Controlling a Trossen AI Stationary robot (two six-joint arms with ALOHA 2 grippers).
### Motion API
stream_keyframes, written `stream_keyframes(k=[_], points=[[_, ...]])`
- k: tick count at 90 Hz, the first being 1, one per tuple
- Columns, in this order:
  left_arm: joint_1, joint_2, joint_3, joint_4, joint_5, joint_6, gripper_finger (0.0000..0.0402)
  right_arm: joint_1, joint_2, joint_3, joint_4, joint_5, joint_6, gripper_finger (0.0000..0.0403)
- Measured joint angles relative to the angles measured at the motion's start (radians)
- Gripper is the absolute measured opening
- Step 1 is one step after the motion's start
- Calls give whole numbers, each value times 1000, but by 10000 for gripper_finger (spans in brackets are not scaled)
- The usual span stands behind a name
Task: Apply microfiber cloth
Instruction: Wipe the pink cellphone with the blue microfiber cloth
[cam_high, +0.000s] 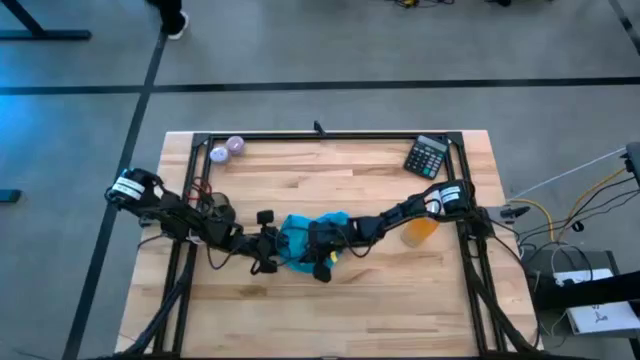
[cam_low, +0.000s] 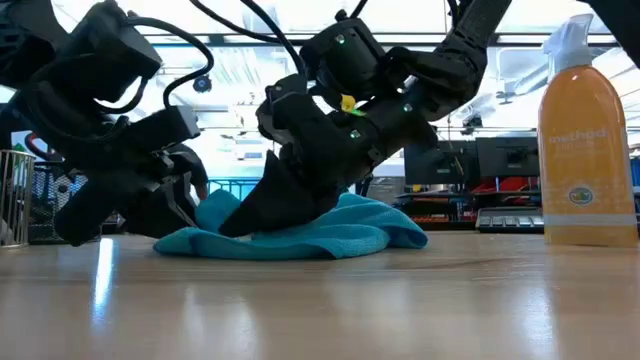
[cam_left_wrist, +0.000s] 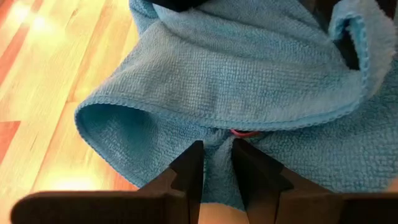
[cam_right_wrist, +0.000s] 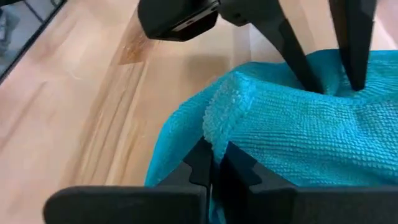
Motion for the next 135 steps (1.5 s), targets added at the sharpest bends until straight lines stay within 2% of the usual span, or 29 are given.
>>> stream_keyframes(k=[11, 25, 44, 58, 85, 93, 104, 116, 135], points=[[0, 0, 0, 0, -2, 0, 75, -17, 0, -1, 2, 62, 1, 0], [0, 0, 0, 0, -2, 0, 75, -26, 0, -3, 4, 262, -7, 0], [0, 0, 0, 0, -2, 0, 75, -27, -10, -36, 7, 442, 26, 0], [0, 0, 0, -12, -2, -19, 75, -29, -69, -120, -2, 500, 79, 0], [0, 0, -1, -7, -2, -19, 75, -23, -277, -340, -23, 580, 122, 0], [0, 0, -2, 5, -2, -16, 75, -22, -314, -370, 8, 565, 121, 0], [0, 0, -2, 32, -2, 11, 75, -21, -317, -370, 59, 473, 117, 0], [1, 1, 14, 51, -10, 35, 75, -21, -256, -351, 132, 404, 135, 0], [1, 2, 34, 48, -1, 54, 75, -20, -106, -256, 243, 229, 173, 0]])
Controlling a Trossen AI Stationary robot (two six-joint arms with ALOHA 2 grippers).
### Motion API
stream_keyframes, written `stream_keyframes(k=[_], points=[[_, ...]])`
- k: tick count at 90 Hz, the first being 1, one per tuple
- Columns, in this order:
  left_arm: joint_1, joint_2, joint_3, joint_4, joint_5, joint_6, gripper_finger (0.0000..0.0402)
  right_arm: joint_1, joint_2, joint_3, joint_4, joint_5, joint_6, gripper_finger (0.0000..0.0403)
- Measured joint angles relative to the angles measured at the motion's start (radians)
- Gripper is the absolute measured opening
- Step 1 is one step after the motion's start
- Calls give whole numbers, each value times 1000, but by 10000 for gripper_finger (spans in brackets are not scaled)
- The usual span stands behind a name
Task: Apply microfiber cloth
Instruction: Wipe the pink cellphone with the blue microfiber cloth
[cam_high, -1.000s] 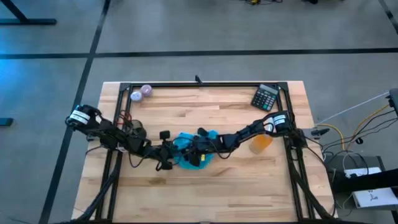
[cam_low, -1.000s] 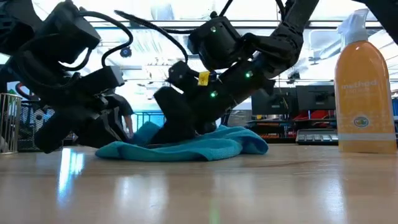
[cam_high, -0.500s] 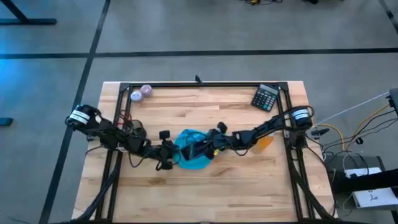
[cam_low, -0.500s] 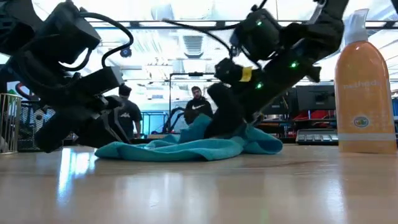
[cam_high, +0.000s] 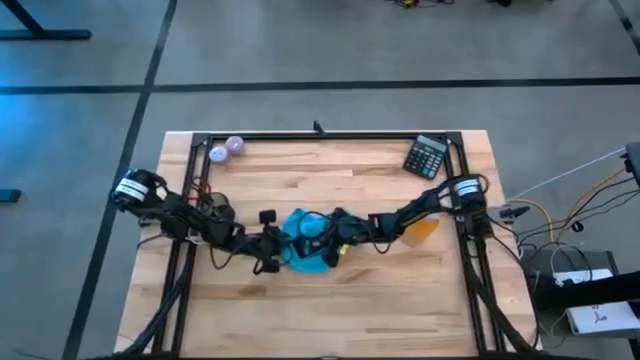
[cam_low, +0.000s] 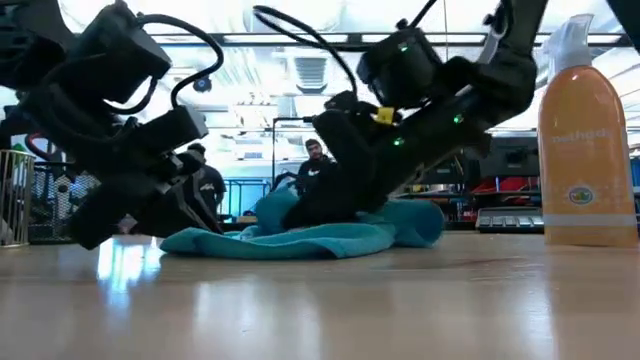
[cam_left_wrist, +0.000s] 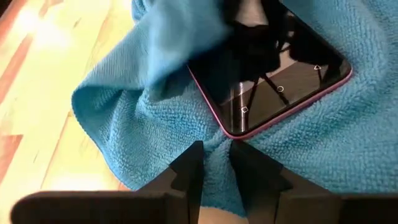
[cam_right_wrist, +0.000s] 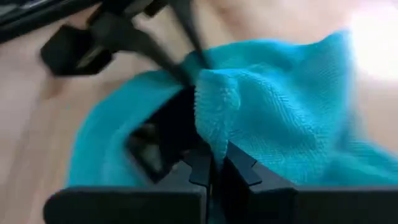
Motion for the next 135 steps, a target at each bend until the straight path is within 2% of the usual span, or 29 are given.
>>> stream_keyframes(k=[15, 28, 41, 72, 101, 135], points=[[0, 0, -1, 5, 7, 7, 75, 1, 80, 101, 17, -81, -9, 0], [0, -1, -1, -6, 6, -3, 75, 5, 96, 135, -2, -148, -42, 0], [-2, -2, 0, -14, 4, -11, 75, 7, 54, 102, -75, -79, -42, 0], [-2, -3, -6, -15, 2, -16, 75, 0, -96, -77, -110, 59, -41, 0], [-2, -3, -7, -15, 2, -15, 75, -36, -191, -215, -114, 94, -5, 0], [-2, -3, -7, -14, 1, -12, 75, -42, -212, -240, -105, 95, 1, 0]])
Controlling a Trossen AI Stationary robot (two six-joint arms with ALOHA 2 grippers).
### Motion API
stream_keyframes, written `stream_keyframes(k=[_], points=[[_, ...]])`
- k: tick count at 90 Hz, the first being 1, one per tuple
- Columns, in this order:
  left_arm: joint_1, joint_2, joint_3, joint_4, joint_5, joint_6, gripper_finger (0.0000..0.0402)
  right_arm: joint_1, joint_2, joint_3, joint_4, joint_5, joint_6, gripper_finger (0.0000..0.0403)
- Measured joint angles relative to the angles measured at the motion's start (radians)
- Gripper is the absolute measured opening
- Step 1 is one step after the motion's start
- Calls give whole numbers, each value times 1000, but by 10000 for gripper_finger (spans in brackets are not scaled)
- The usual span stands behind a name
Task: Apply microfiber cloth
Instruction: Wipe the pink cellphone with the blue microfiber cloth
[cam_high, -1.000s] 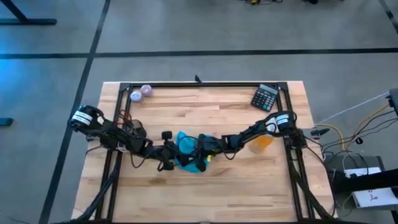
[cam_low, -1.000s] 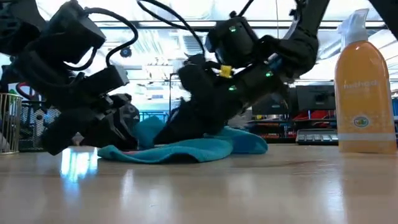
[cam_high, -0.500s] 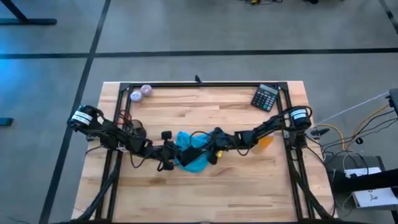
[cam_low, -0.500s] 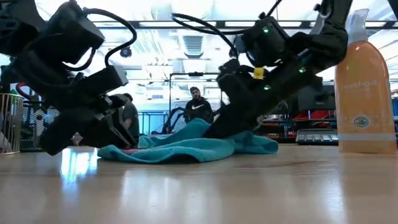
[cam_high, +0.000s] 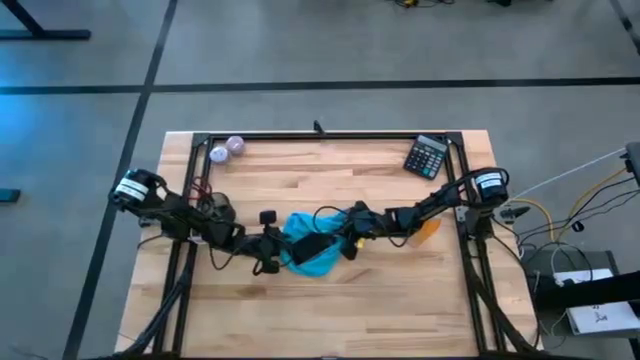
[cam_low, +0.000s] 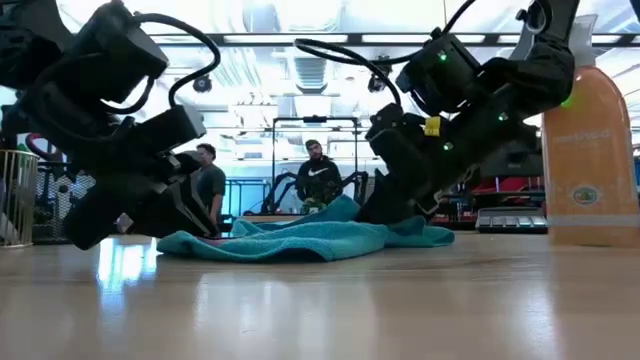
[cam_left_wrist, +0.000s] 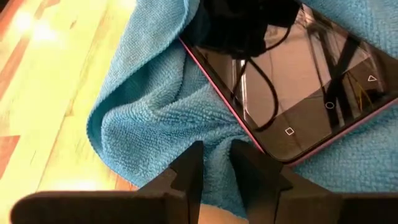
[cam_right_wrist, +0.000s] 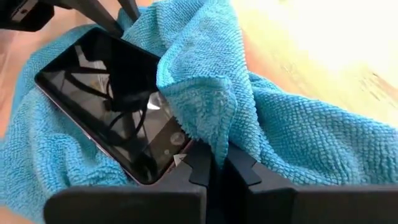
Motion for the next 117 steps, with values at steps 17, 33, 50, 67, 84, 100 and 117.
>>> stream_keyframes(k=[17, 33, 50, 67, 84, 100, 117], points=[[0, 0, 0, 1, 0, 0, 75, -4, -34, 2, 5, 1, -29, 0], [0, 0, -1, 5, 0, 1, 75, -40, -64, 9, 12, -3, -62, 0], [0, 1, 1, 7, 0, 4, 75, -79, -12, 33, 39, -103, -29, 0], [0, 1, 0, 13, 0, 4, 75, -63, 115, 120, 145, -218, -12, 0], [0, 1, 0, 15, 0, 8, 75, -36, 249, 263, 152, -287, -9, 0], [0, 1, -1, 14, 0, 0, 75, -17, 311, 362, 137, -312, -29, 0], [0, 1, -1, 9, 1, -8, 75, -25, 298, 338, 129, -292, -24, 0]])
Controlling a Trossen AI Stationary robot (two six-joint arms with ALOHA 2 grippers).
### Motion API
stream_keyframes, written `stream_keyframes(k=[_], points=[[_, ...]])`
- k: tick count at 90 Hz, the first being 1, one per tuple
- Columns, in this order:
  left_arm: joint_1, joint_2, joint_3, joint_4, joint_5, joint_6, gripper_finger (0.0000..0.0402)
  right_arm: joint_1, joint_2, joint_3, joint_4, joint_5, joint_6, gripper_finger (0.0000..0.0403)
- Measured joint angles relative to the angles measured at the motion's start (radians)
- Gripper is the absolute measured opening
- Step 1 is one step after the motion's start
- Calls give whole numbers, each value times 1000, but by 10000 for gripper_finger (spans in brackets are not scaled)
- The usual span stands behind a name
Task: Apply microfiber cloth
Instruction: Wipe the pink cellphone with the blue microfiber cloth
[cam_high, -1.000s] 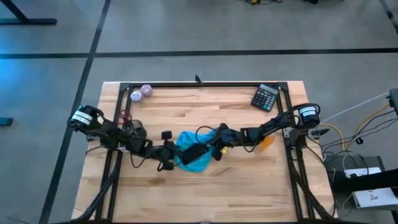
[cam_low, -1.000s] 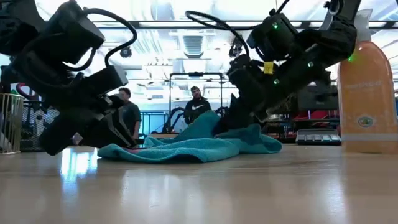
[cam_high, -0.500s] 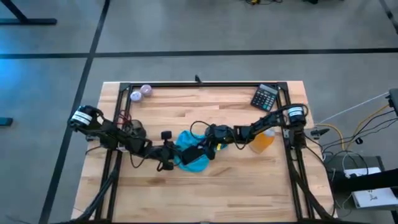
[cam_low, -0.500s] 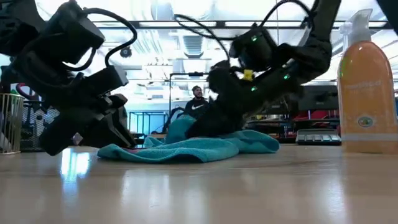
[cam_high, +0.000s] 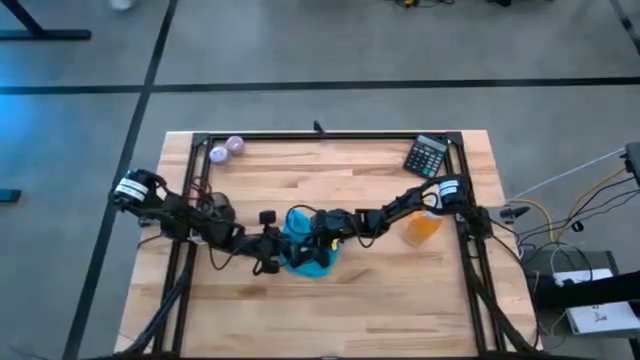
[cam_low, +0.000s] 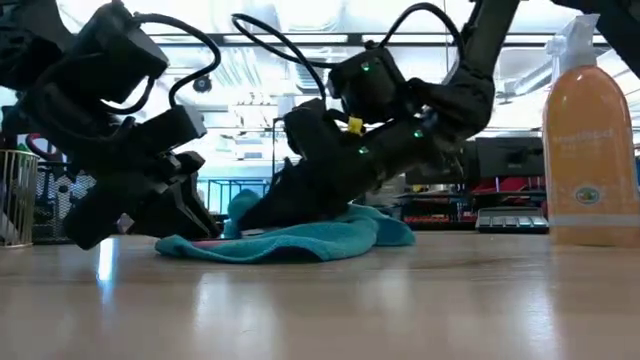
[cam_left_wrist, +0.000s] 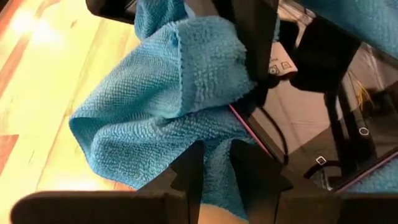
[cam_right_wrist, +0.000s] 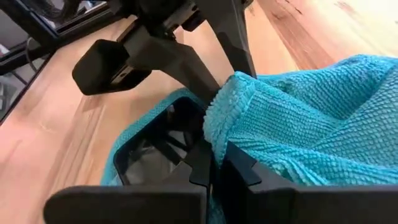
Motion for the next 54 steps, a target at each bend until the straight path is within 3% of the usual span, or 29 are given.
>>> stream_keyframes(k=[37, 54], points=[[0, 0, -5, -2, 0, -10, 75, -17, -156, -203, -49, 254, 24, 0], [0, 0, -5, -4, 0, -10, 75, -31, -232, -267, -110, 303, 24, 0]])
